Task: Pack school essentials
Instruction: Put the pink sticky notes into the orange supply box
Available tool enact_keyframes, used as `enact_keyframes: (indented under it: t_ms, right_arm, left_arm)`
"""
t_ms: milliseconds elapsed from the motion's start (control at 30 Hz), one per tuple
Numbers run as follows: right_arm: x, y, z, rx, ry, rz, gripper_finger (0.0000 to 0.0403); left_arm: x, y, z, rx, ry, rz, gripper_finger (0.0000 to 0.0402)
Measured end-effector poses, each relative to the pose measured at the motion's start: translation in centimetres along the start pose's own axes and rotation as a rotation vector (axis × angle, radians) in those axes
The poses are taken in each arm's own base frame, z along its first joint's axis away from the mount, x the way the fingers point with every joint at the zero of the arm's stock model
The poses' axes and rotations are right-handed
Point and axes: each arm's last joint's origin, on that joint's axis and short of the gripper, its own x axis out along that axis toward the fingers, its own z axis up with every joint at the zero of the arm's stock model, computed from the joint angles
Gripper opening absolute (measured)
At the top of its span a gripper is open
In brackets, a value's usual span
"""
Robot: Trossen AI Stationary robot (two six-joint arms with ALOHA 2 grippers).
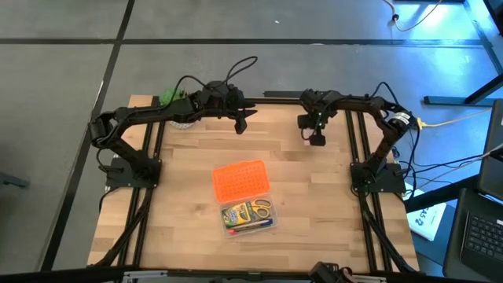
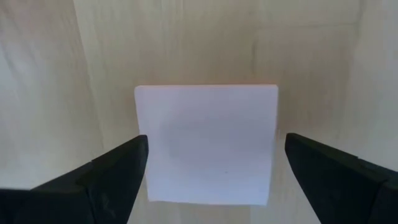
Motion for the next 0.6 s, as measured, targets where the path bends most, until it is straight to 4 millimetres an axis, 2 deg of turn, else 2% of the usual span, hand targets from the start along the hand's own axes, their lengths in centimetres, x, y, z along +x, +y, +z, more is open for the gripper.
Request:
enact_keyframes:
  t_ms: [233,400,600]
  right_arm:
    - [-0.7,0.3,-0.3,0.051,0.006,0.0,0.0378]
    - [0.1,1.0,-0.4,0.036,0.015,0.003,0.0378]
    - [0.6,1.6,0.5,-0.017,0.016,-0.082,0.0378]
  left_arm:
    - [0.0,0.0,0.0,0.0,0.0,0.0,0.0105]
    - [0.0,0.0,0.0,0.0,0.0,0.0,0.0105]
    - [0.0,0.0,0.0,0.0,0.0,0.0,0.0105]
